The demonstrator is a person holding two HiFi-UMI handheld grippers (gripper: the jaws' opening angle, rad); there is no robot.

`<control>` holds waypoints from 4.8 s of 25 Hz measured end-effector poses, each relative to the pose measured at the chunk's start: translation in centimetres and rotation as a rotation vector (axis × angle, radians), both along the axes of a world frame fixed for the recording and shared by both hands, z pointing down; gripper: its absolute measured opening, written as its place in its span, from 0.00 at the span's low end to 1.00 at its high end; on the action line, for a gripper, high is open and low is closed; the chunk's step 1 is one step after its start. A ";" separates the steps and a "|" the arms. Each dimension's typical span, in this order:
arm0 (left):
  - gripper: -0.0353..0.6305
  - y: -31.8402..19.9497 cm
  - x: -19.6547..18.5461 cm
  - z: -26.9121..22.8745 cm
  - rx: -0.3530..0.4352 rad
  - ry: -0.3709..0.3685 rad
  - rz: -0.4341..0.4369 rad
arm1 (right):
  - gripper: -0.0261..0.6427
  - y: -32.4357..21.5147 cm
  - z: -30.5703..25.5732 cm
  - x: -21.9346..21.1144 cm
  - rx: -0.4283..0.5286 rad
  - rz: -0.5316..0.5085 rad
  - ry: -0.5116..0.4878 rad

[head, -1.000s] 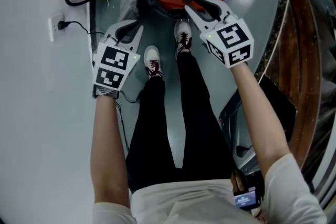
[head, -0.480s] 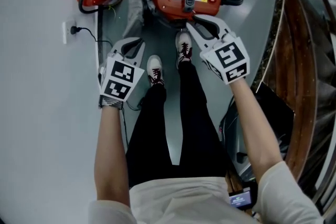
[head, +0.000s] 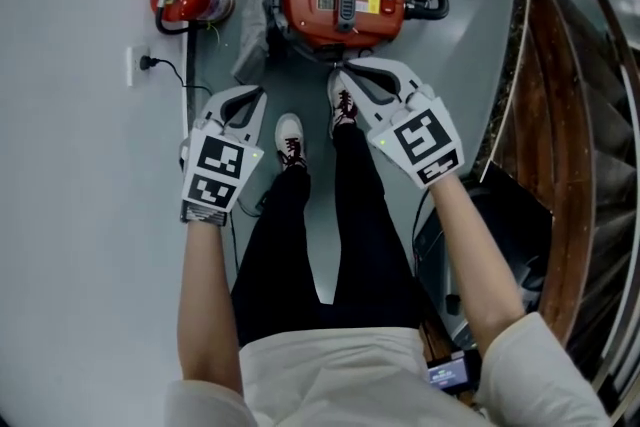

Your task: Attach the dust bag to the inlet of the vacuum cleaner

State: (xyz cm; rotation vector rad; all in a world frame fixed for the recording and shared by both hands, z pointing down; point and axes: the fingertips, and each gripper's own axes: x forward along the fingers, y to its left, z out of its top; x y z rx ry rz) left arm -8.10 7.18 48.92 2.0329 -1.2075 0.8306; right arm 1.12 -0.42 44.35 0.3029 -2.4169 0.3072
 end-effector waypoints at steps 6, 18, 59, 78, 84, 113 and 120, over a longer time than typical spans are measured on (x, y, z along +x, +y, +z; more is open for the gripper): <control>0.06 0.1 1.0 -4.0 0.020 -0.005 0.007 | 0.08 1.6 -4.4 1.3 0.019 -0.009 -0.007; 0.06 0.1 1.2 -15.4 0.127 -0.047 0.024 | 0.08 2.2 -15.6 2.4 0.128 0.018 -0.064; 0.06 -4.3 -0.9 -47.5 0.633 -0.160 0.100 | 0.08 -0.4 -44.2 2.1 0.468 0.178 -0.258; 0.06 -3.4 1.3 -57.2 0.777 -0.254 0.188 | 0.08 1.8 -53.5 3.3 0.620 0.132 -0.311; 0.06 -3.1 2.4 -59.3 0.818 -0.267 0.229 | 0.08 2.2 -55.8 3.4 0.671 0.111 -0.316; 0.06 -1.9 4.9 -61.5 0.860 -0.273 0.288 | 0.08 4.1 -58.8 5.0 0.744 0.113 -0.315; 0.06 -1.5 5.2 -61.2 0.852 -0.271 0.290 | 0.08 4.4 -58.5 5.4 0.743 0.118 -0.310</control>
